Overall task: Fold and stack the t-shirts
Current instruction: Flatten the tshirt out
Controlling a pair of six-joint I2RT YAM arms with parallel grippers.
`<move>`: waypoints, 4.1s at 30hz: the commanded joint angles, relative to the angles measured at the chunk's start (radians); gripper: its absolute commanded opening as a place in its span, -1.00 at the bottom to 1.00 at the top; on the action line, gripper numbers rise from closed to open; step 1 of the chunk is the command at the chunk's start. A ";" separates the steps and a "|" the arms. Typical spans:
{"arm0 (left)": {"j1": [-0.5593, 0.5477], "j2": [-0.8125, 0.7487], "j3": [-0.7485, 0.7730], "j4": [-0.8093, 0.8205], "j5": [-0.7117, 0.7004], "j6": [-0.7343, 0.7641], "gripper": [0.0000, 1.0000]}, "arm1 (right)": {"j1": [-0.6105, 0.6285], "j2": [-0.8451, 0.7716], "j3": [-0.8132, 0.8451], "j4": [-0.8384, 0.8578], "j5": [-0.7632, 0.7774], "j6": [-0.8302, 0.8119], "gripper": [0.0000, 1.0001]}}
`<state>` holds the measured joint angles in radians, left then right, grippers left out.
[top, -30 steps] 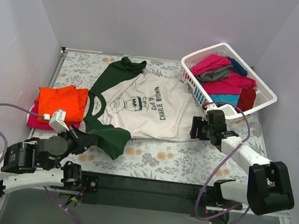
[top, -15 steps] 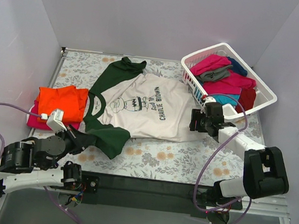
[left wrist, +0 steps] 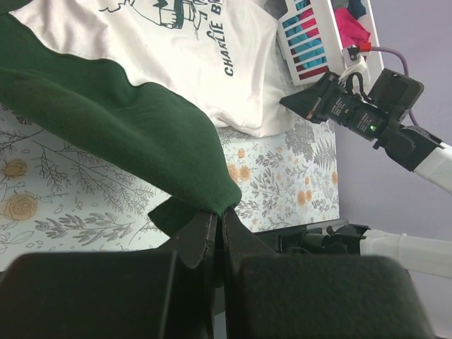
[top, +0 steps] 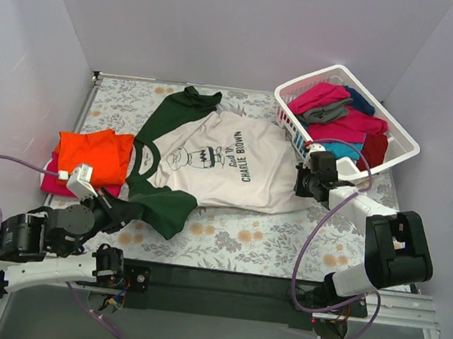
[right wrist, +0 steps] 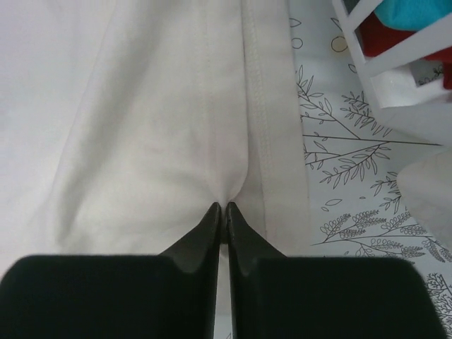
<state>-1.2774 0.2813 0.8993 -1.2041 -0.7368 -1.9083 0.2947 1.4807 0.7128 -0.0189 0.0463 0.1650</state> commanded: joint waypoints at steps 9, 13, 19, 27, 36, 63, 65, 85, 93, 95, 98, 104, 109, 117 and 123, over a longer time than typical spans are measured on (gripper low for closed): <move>0.006 0.021 0.069 -0.057 -0.007 -0.006 -1.00 | -0.003 0.004 0.106 0.042 0.093 -0.027 -0.97; 0.006 0.016 0.072 -0.061 -0.003 -0.008 -1.00 | -0.005 0.019 0.125 0.039 0.122 -0.033 -0.97; 0.007 0.016 0.078 -0.071 0.014 -0.009 -1.00 | -0.003 0.055 0.172 0.042 0.126 -0.042 -0.97; 0.010 0.047 0.070 -0.064 0.030 -0.008 -1.00 | -0.003 0.107 0.221 0.043 0.063 -0.044 -0.74; 0.010 0.058 0.066 -0.037 0.027 0.017 -1.00 | 0.000 -0.112 0.073 0.043 0.013 -0.016 0.09; 0.010 0.048 0.058 -0.038 0.045 0.011 -1.00 | -0.002 0.098 0.053 0.112 0.079 0.001 -0.06; 0.010 0.048 0.055 -0.035 0.045 0.011 -1.00 | -0.002 0.084 0.047 0.119 0.078 -0.001 -0.15; 0.012 0.052 0.050 -0.028 0.063 0.017 -1.00 | 0.000 0.104 0.056 0.117 0.098 -0.012 -0.33; 0.012 0.055 0.052 -0.020 0.066 0.020 -1.00 | 0.000 0.144 0.074 0.088 0.067 0.001 -0.33; 0.012 0.056 0.053 -0.018 0.070 0.023 -1.00 | 0.000 0.154 0.079 0.077 0.066 0.008 -0.33; 0.012 0.062 0.053 -0.014 0.071 0.026 -1.00 | -0.002 0.155 0.073 0.057 0.066 0.018 -0.34; 0.012 0.067 0.053 -0.003 0.077 0.035 -1.00 | 0.000 0.113 0.045 0.034 0.066 0.031 -0.42; 0.012 0.065 0.047 0.009 0.082 0.041 -1.00 | -0.002 0.089 0.033 0.020 0.050 0.031 -0.73; 0.012 0.039 0.046 0.006 0.088 0.040 -1.00 | 0.000 0.050 0.024 0.020 0.017 0.027 -0.97; 0.012 0.035 0.052 -0.003 0.082 0.040 -1.00 | -0.002 0.010 0.016 -0.005 0.085 0.021 -0.88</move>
<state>-1.2716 0.3176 0.9432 -1.2037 -0.6472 -1.8809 0.2958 1.5173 0.7273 0.0090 0.0921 0.1837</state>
